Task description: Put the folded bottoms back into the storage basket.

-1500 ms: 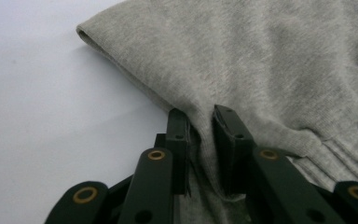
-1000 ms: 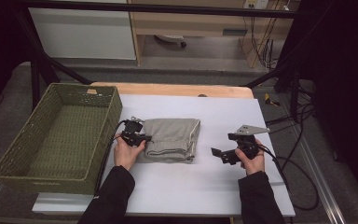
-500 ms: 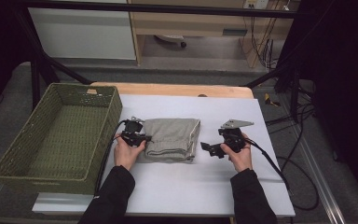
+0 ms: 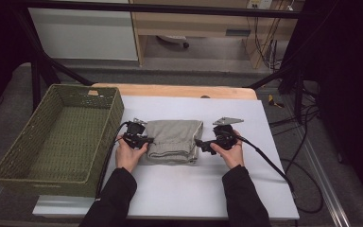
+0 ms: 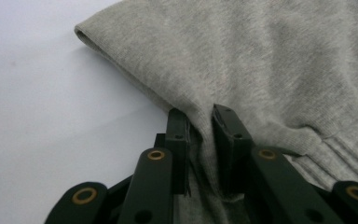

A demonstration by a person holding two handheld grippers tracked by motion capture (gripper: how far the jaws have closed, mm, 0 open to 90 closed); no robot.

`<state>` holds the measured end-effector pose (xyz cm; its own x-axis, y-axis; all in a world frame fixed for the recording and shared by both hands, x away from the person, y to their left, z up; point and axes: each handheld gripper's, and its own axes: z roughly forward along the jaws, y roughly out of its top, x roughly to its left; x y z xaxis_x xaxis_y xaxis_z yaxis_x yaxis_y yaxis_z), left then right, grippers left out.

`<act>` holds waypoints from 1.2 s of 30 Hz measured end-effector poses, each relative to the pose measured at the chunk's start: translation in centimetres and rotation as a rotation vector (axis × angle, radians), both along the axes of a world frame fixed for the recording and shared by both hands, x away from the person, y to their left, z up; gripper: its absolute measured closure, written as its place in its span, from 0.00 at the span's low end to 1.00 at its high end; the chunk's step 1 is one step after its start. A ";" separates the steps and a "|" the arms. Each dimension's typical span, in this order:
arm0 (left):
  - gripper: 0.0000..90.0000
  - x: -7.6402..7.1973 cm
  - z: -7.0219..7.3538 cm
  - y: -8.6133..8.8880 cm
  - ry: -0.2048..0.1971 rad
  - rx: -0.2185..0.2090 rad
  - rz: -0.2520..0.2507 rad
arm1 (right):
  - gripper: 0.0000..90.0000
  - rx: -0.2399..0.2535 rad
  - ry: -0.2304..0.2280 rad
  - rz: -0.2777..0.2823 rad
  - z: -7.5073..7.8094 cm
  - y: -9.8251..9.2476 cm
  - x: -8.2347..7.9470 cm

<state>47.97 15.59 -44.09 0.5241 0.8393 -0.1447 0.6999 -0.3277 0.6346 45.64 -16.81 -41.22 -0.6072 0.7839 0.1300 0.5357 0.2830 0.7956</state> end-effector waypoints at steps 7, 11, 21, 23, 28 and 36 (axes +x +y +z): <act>0.85 -0.1 0.0 -0.1 -0.008 0.007 -0.004 | 0.03 -0.020 0.003 -0.022 -0.5 1.5 0.9; 0.85 -0.1 0.0 -0.1 -0.007 0.005 -0.003 | 0.04 -0.022 0.015 -0.037 -0.9 2.1 1.4; 0.85 0.0 0.0 -0.2 -0.008 0.015 -0.007 | 0.08 -0.045 0.056 -0.089 -2.3 2.8 2.3; 0.85 0.0 0.0 -0.2 -0.008 0.016 -0.007 | 0.10 -0.054 0.060 -0.096 -2.6 2.9 2.4; 0.85 0.0 0.1 -0.2 -0.008 0.018 -0.007 | 0.19 -0.073 0.070 -0.102 -3.2 3.1 2.4; 0.85 0.0 0.1 -0.3 -0.009 0.026 -0.011 | 0.26 -0.066 0.115 -0.103 -3.5 3.3 2.3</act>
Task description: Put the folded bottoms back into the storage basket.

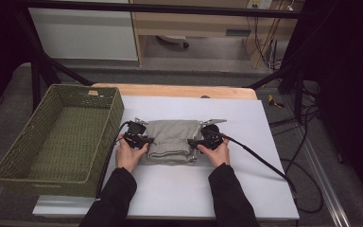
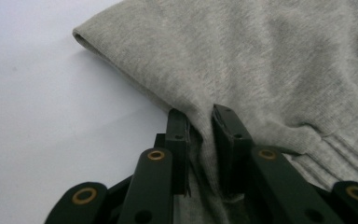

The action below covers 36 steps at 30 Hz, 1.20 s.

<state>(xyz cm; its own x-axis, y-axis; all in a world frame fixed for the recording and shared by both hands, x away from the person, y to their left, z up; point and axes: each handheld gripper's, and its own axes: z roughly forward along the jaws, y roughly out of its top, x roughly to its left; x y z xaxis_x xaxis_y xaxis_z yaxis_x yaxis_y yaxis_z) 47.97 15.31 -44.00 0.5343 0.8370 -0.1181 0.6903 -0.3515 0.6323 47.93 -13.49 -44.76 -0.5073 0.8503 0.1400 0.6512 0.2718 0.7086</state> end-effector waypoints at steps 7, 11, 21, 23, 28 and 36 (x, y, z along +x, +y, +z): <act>0.85 0.0 0.0 0.0 -0.001 0.001 0.001 | 0.32 0.018 0.025 -0.005 -0.2 0.2 -0.2; 0.85 0.0 0.0 0.0 0.000 0.001 0.002 | 0.38 0.024 0.027 -0.003 -0.2 0.3 -0.4; 0.85 0.0 0.0 0.0 -0.001 -0.001 -0.005 | 0.55 0.040 0.033 0.009 -0.2 0.5 -0.7; 0.85 0.0 0.0 0.1 0.000 -0.003 -0.004 | 0.60 0.045 0.033 0.017 -0.2 0.5 -0.8; 0.85 0.1 0.0 0.1 0.004 -0.008 -0.007 | 0.71 0.063 0.031 0.038 -0.2 0.5 -0.8; 0.85 0.1 0.0 0.2 0.007 -0.015 -0.006 | 0.78 0.072 0.032 0.040 -0.1 0.5 -0.8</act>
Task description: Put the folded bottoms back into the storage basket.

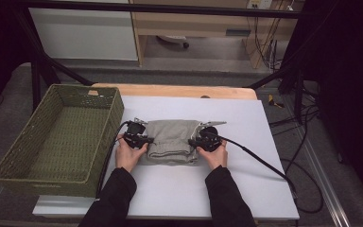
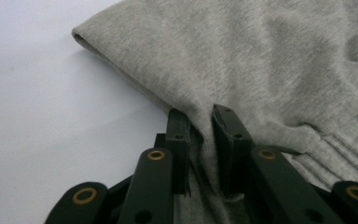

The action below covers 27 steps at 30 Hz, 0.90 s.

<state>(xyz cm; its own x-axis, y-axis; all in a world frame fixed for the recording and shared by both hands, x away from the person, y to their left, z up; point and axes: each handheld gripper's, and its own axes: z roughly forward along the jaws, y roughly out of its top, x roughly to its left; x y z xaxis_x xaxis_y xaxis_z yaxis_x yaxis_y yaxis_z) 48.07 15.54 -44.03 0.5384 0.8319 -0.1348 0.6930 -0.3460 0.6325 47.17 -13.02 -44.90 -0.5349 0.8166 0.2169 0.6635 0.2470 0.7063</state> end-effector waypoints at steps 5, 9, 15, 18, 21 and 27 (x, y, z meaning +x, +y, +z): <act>0.86 0.0 0.1 0.0 -0.001 0.001 -0.004 | 0.78 0.006 -0.002 -0.005 0.0 0.0 0.0; 0.87 0.0 0.1 0.0 0.004 -0.003 -0.001 | 0.78 0.008 0.002 -0.004 0.0 -0.1 0.0; 0.88 0.2 0.4 0.0 0.023 -0.004 -0.002 | 0.79 0.016 0.006 0.000 0.1 -0.2 0.1; 0.89 0.2 0.7 0.0 0.023 -0.013 -0.003 | 0.79 0.020 0.005 0.001 0.2 -0.2 0.1; 0.89 0.1 1.0 0.1 0.022 -0.020 -0.005 | 0.80 0.021 0.006 0.001 0.3 -0.2 0.1; 0.90 0.0 1.5 0.1 0.009 -0.023 -0.008 | 0.80 0.023 -0.006 0.003 0.5 -0.3 0.0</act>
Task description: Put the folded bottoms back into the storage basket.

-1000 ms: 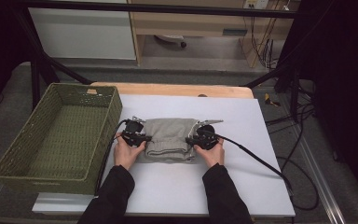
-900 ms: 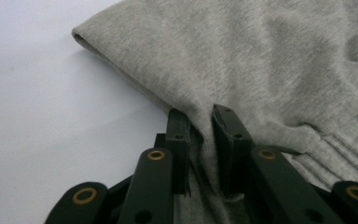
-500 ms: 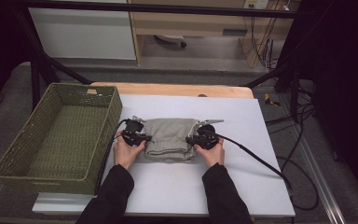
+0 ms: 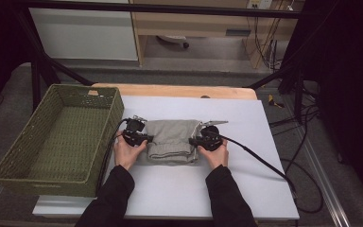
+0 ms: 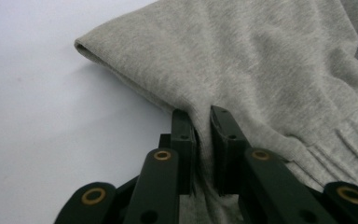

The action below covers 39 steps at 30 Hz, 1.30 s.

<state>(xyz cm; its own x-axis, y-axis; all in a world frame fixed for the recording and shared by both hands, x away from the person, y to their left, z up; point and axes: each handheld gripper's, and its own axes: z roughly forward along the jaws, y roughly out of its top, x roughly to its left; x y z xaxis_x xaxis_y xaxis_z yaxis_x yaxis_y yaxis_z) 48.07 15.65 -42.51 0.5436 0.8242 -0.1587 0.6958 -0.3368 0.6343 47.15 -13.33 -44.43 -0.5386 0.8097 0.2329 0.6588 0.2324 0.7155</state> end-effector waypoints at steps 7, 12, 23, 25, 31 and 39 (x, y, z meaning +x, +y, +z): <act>0.90 -0.2 0.6 0.0 -0.015 -0.013 -0.006 | 0.80 0.005 -0.005 0.005 0.4 -0.1 -0.2; 0.90 -0.4 0.9 0.0 -0.028 -0.013 -0.011 | 0.80 0.006 -0.014 0.009 0.6 -0.2 -0.3; 0.90 -0.8 2.0 -0.1 -0.059 -0.012 -0.027 | 0.80 0.018 -0.033 0.012 1.2 -0.4 -0.7; 0.90 -0.9 2.2 -0.2 -0.063 -0.014 -0.031 | 0.80 0.018 -0.035 0.012 1.2 -0.4 -0.8; 0.90 -1.3 2.8 -0.1 -0.079 -0.019 -0.040 | 0.80 0.023 -0.048 0.012 1.6 -0.5 -1.1; 0.90 -1.8 3.7 -0.2 -0.105 -0.022 -0.055 | 0.80 0.034 -0.062 0.015 2.2 -0.8 -1.5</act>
